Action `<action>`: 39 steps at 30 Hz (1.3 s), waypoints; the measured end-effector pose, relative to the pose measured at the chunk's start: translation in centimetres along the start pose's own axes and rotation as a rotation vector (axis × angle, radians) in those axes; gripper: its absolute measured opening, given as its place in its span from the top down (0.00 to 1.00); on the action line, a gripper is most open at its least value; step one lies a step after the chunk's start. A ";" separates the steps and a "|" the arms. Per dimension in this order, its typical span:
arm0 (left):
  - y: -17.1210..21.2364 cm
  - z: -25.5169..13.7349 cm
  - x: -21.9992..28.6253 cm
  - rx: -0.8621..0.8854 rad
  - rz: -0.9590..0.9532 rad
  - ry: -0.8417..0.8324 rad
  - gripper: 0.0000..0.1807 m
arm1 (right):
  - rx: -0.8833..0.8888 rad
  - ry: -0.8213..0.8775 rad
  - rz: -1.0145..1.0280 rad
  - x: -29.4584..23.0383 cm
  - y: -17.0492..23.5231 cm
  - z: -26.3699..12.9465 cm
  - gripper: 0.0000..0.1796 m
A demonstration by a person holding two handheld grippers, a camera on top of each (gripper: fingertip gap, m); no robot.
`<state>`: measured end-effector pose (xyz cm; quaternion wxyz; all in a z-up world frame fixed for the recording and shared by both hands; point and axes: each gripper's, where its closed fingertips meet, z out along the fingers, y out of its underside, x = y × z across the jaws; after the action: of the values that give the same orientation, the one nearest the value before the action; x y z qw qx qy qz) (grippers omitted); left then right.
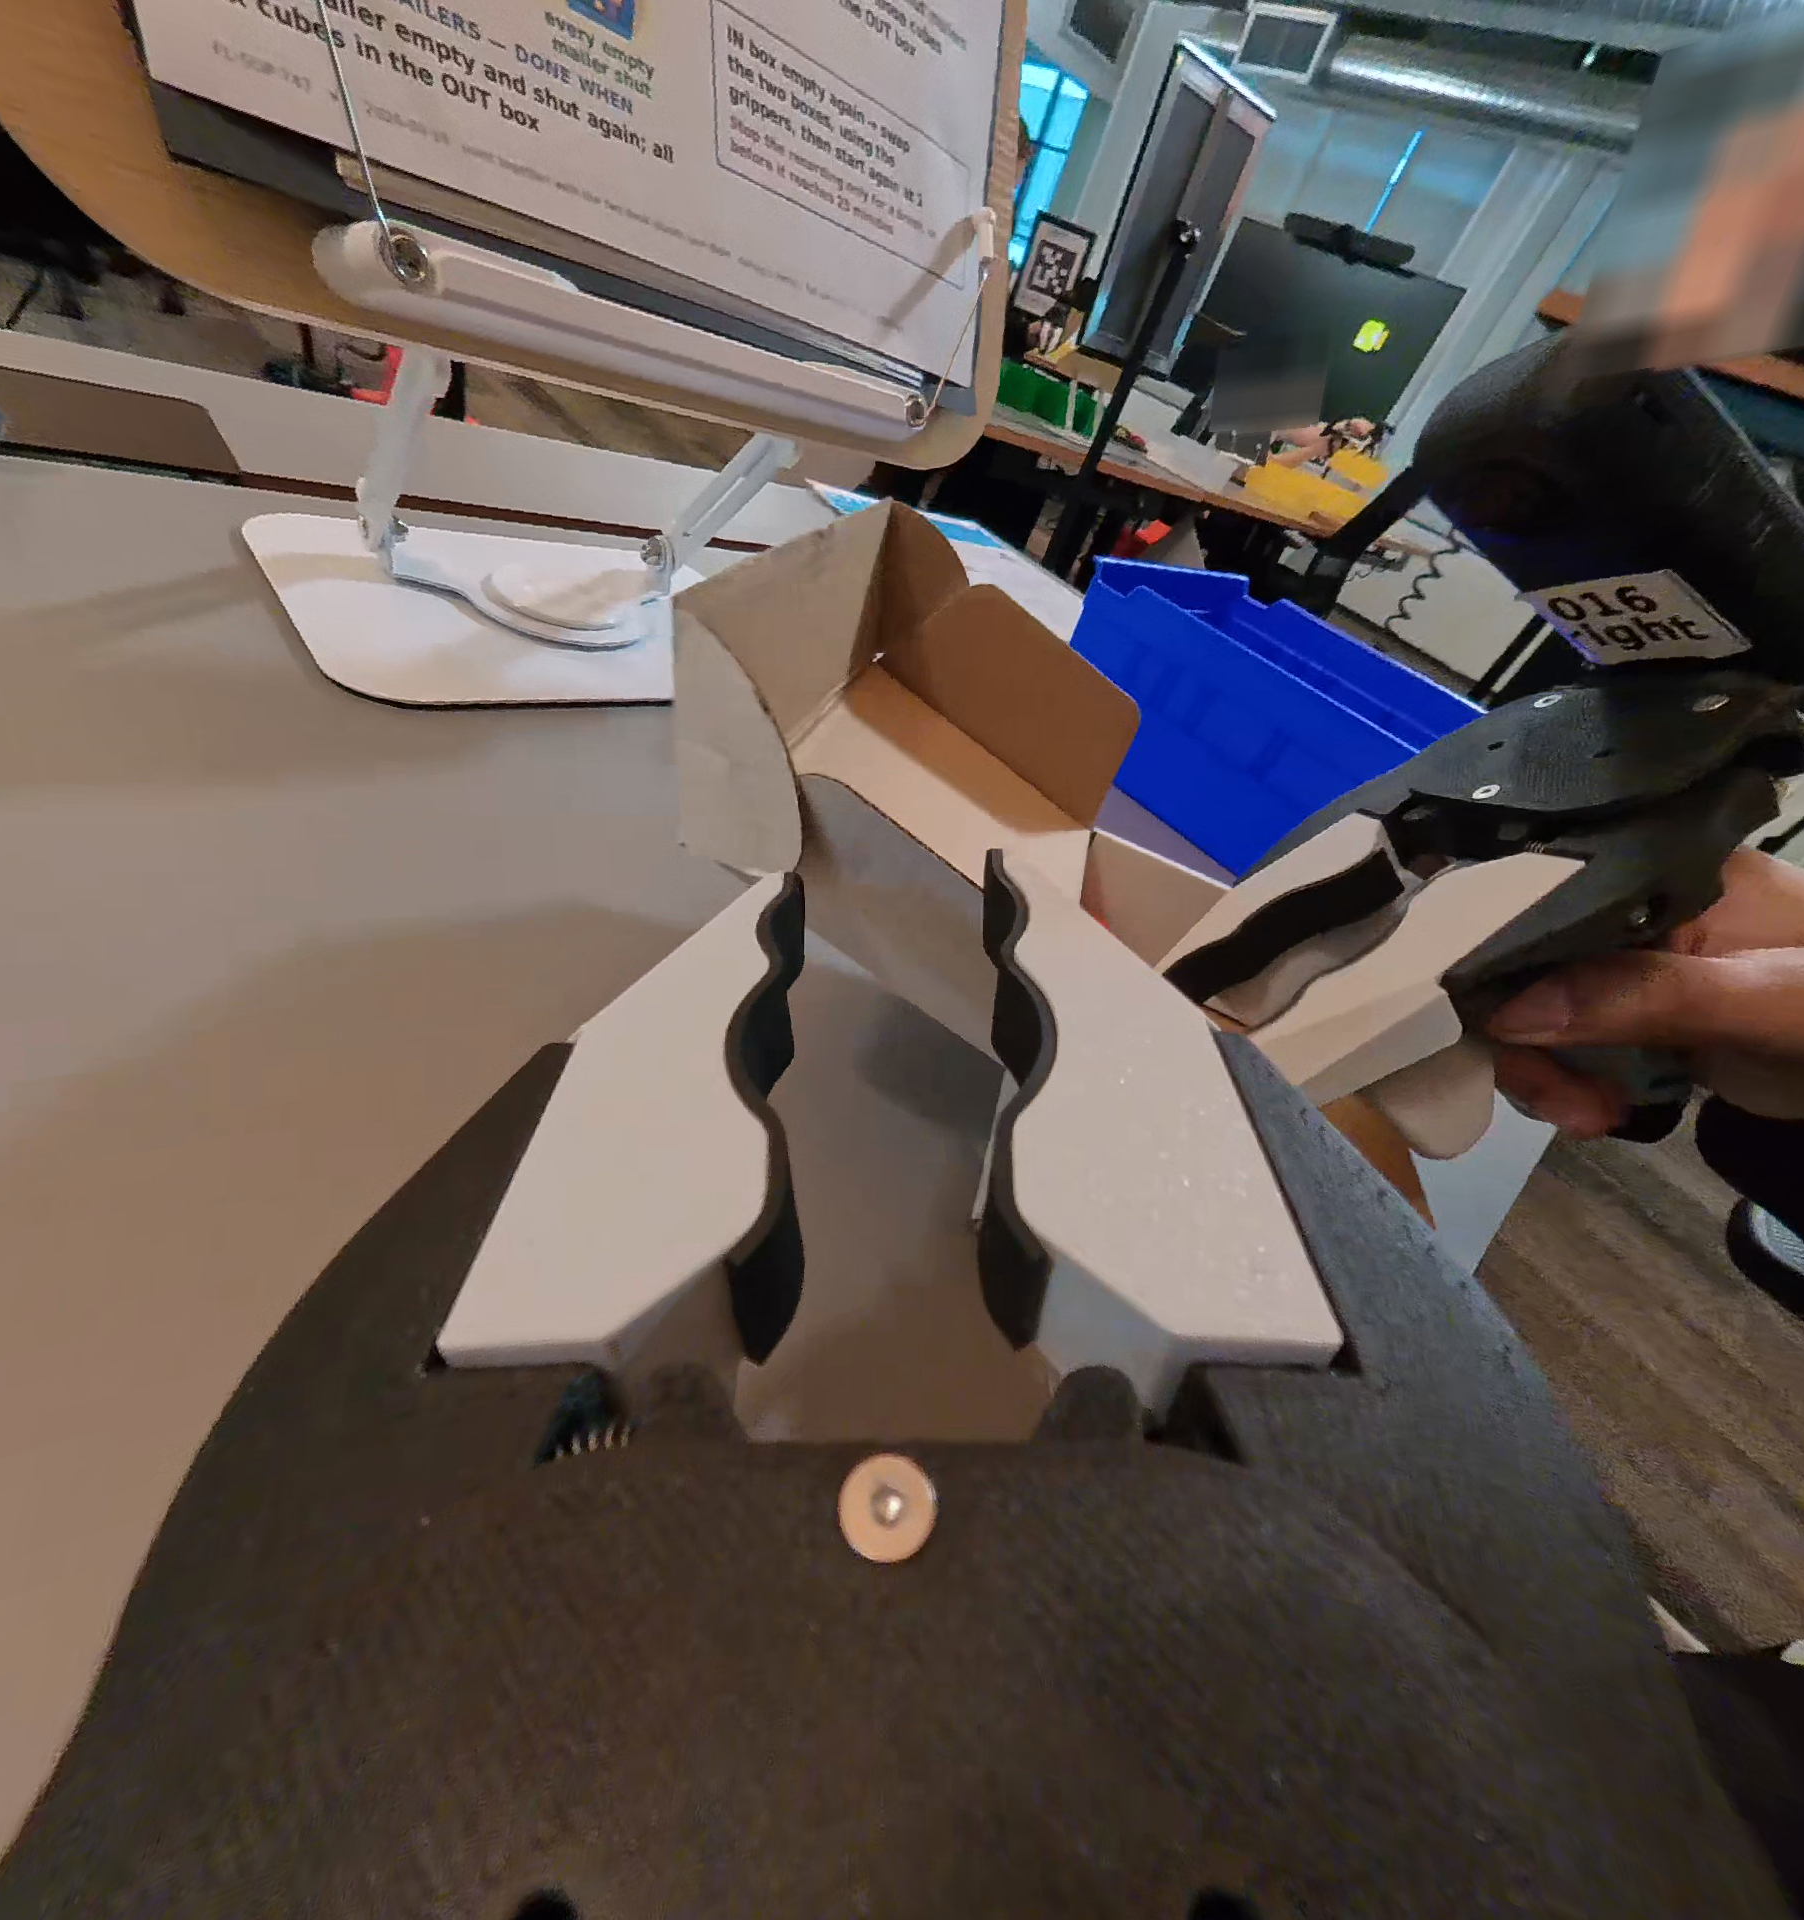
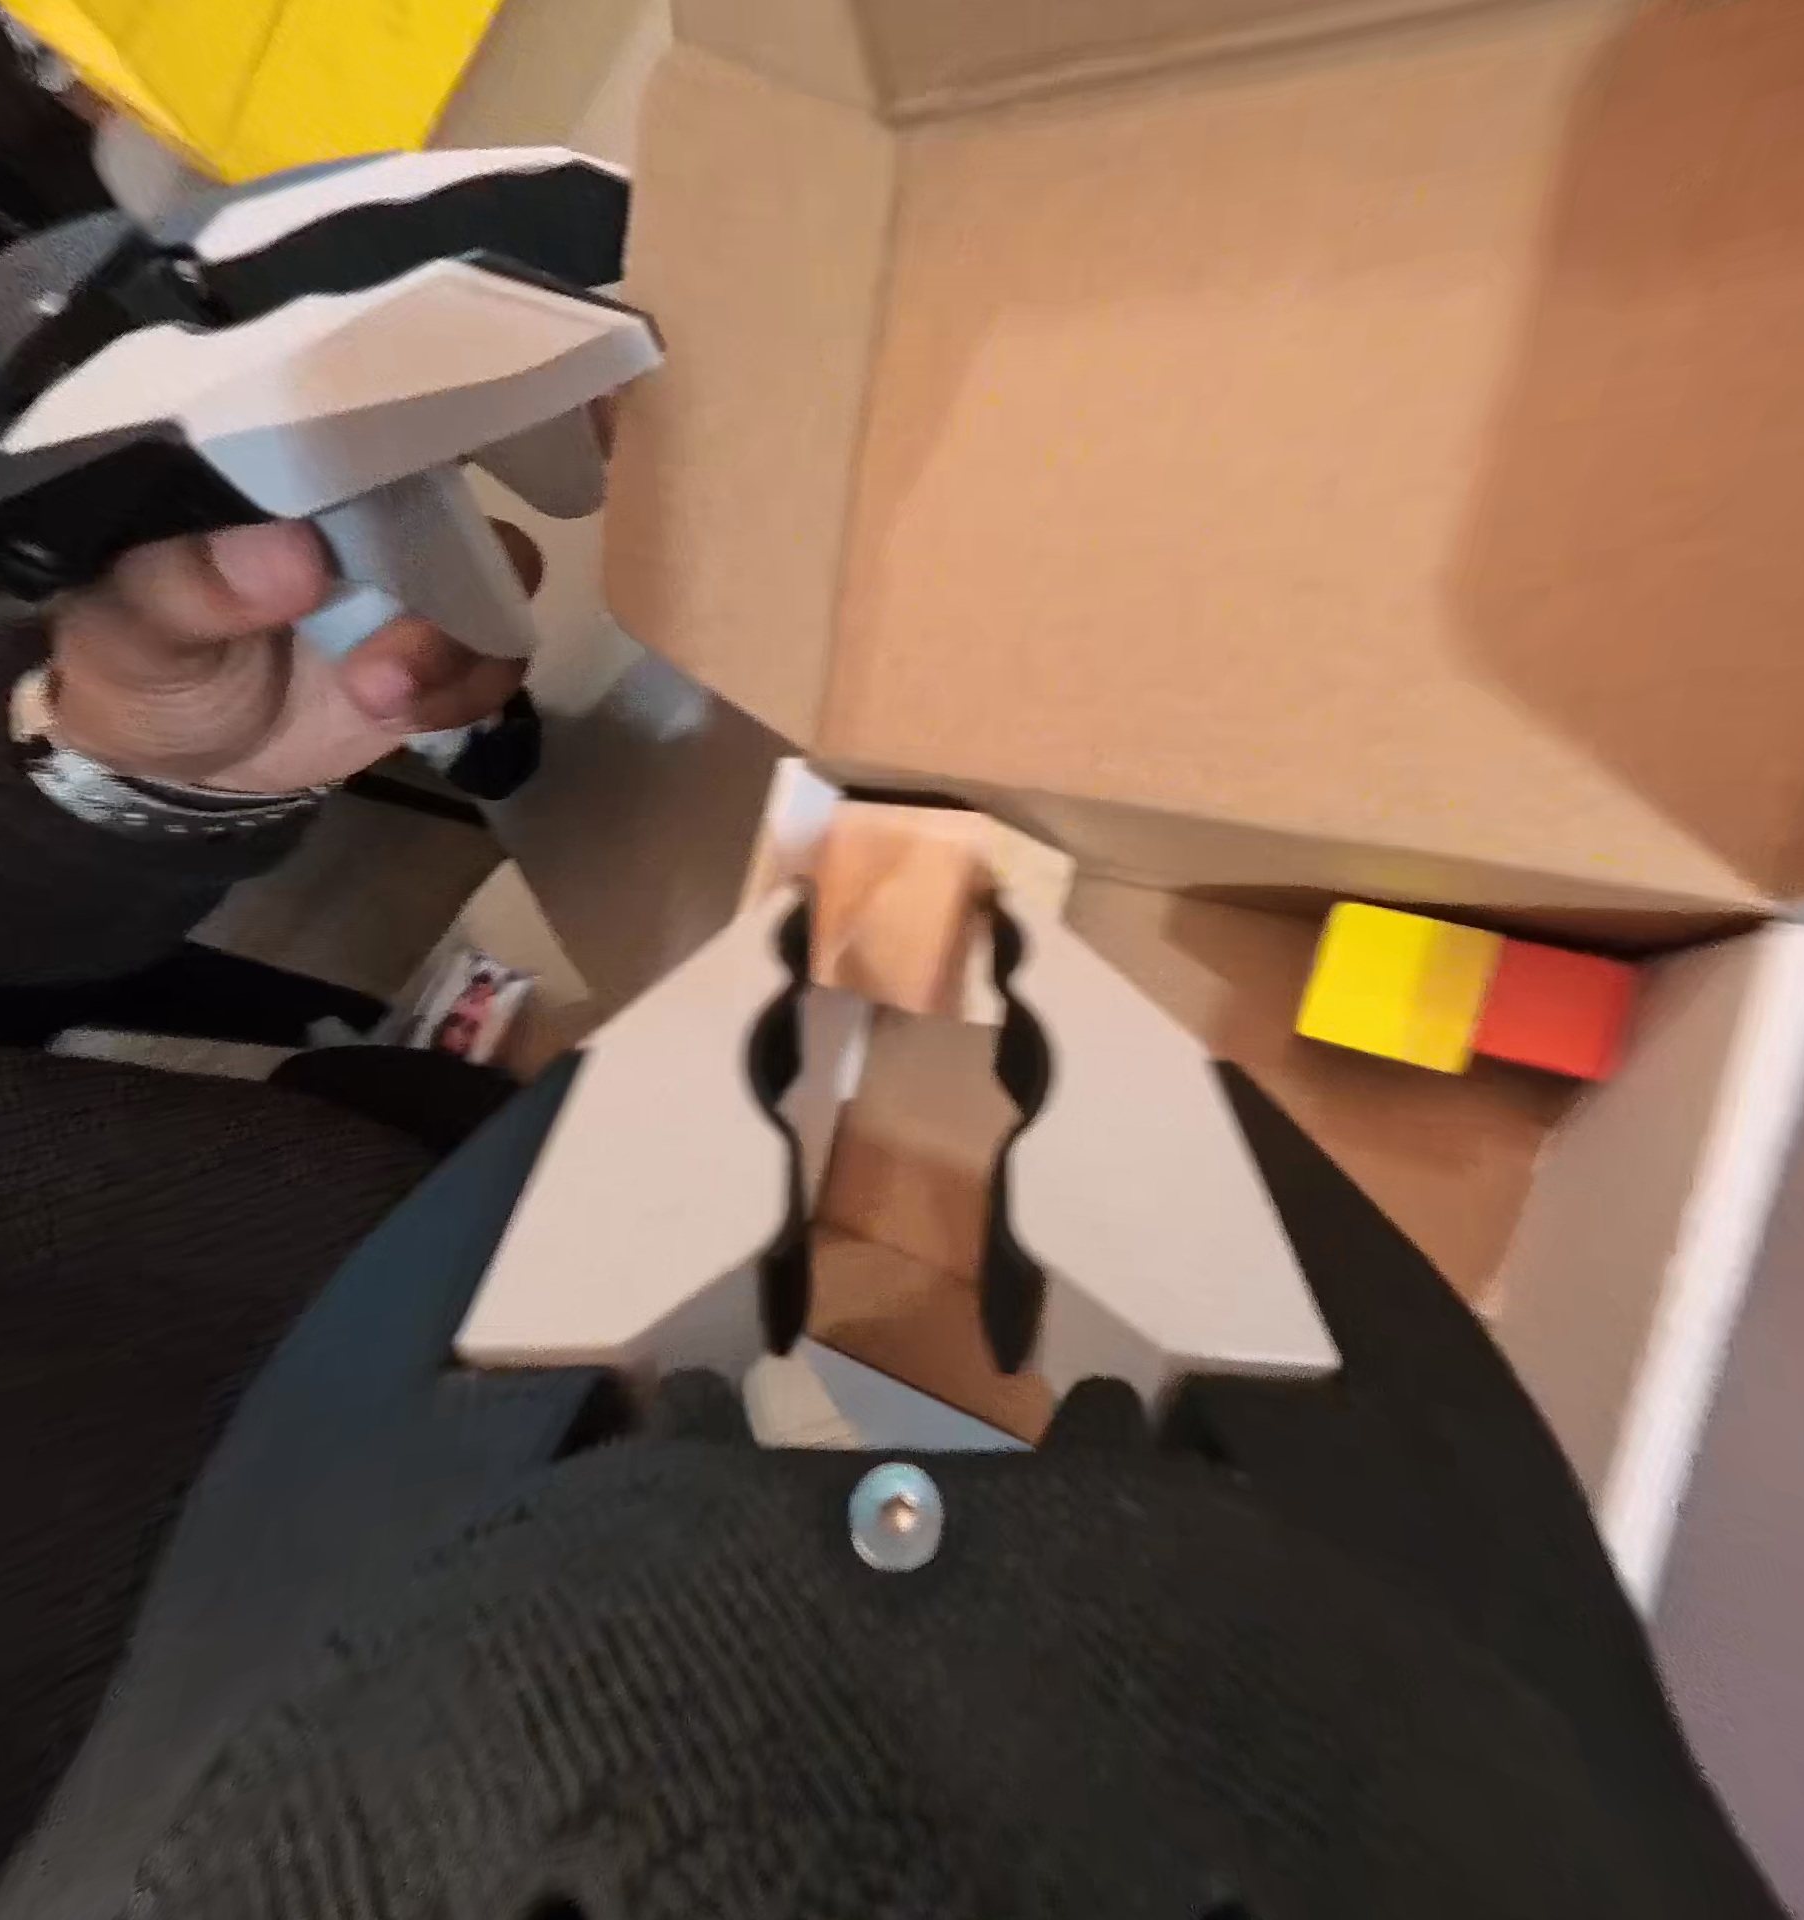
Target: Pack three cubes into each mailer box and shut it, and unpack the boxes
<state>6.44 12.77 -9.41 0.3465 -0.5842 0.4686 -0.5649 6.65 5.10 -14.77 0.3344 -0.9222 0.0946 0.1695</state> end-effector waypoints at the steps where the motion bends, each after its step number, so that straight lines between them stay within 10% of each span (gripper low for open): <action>1: -0.1 0.0 0.0 0.004 -0.007 0.006 0.81 | 0.016 0.040 -0.041 0.5 -0.3 -0.4 0.97; 3: -0.1 0.0 -0.3 0.008 -0.008 -0.006 0.79 | 0.063 0.027 -0.042 0.4 -0.9 -1.3 0.97; 6: -0.2 0.0 -0.1 0.017 -0.008 0.007 0.79 | 0.048 0.013 0.007 0.7 -0.7 -1.4 0.67; 16: -0.4 0.1 0.5 0.028 0.037 0.012 0.78 | -0.070 0.216 -0.213 0.9 0.5 0.6 0.77; 24: -0.5 -0.1 0.2 0.034 0.082 -0.005 0.76 | 0.281 0.476 -0.093 6.4 -3.9 -17.4 0.78; 30: -0.4 0.1 0.2 0.033 0.128 -0.015 0.77 | 0.278 0.838 0.198 17.8 5.2 -29.2 0.77; 39: -0.7 0.1 1.1 0.053 0.252 -0.037 0.78 | 0.025 0.628 0.409 21.1 13.2 -23.4 0.77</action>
<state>6.60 11.95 -8.44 0.4387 -0.5216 0.5167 -0.5182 28.21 -21.37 -13.60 0.2597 -0.8872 0.3768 -0.0594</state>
